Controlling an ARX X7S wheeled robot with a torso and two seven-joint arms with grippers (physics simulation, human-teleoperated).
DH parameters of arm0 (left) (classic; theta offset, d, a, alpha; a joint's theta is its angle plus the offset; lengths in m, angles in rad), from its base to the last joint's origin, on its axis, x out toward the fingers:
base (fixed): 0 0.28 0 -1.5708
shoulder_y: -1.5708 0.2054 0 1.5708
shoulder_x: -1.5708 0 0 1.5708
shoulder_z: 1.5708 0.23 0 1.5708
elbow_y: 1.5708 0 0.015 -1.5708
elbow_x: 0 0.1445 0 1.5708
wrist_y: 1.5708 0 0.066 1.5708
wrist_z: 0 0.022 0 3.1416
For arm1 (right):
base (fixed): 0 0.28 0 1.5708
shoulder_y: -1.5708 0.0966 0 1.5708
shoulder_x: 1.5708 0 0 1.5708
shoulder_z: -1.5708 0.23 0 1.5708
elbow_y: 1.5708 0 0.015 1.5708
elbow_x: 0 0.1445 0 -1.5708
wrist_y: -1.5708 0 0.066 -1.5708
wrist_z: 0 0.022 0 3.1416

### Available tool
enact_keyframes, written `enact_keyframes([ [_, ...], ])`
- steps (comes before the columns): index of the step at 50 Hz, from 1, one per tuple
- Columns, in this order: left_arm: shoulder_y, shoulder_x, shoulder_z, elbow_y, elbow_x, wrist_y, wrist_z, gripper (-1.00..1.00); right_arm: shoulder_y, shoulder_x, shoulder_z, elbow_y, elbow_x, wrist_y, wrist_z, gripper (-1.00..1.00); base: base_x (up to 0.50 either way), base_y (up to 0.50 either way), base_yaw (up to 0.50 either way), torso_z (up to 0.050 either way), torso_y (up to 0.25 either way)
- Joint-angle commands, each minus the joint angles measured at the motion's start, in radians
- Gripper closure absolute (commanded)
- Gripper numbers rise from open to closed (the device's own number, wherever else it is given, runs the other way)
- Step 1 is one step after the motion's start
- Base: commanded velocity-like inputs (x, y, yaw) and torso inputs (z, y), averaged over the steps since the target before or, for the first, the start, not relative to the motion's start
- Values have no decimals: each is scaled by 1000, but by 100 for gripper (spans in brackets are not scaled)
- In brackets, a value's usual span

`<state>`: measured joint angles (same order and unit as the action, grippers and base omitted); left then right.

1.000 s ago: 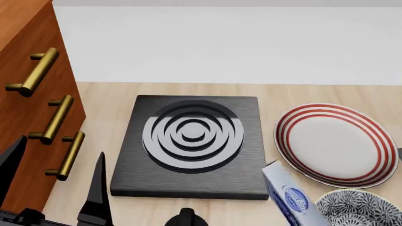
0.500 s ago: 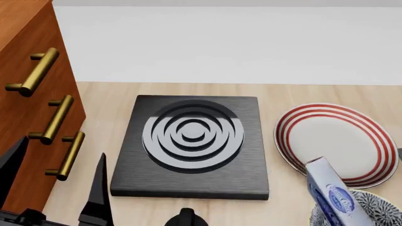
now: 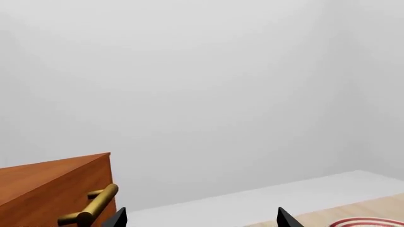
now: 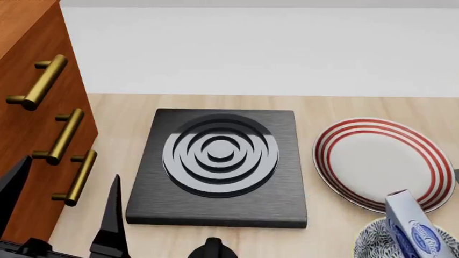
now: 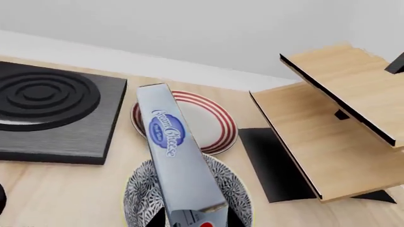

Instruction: Pick up the cream cheese and put it in the bowl.

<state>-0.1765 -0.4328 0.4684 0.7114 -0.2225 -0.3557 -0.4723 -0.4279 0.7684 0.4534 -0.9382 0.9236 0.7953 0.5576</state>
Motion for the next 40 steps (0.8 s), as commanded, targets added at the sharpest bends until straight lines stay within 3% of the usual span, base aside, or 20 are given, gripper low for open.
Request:
enact_keyframes([
  [1, -2, -2, 3, -2, 0, -3, -2, -100, -6, -14, 10, 23, -35, -1, -4, 100, 0, 0, 0, 0, 10],
  [21, -17, -9, 28, -1, 31, -48, -16, -100, 10, -20, -55, 61, -68, -8, -9, 100, 0, 0, 0, 0, 0],
  [40, -5, -8, 12, 0, 2, 2, -10, -100, 4, -21, -51, 84, -46, 13, 6, 100, 0, 0, 0, 0, 1],
])
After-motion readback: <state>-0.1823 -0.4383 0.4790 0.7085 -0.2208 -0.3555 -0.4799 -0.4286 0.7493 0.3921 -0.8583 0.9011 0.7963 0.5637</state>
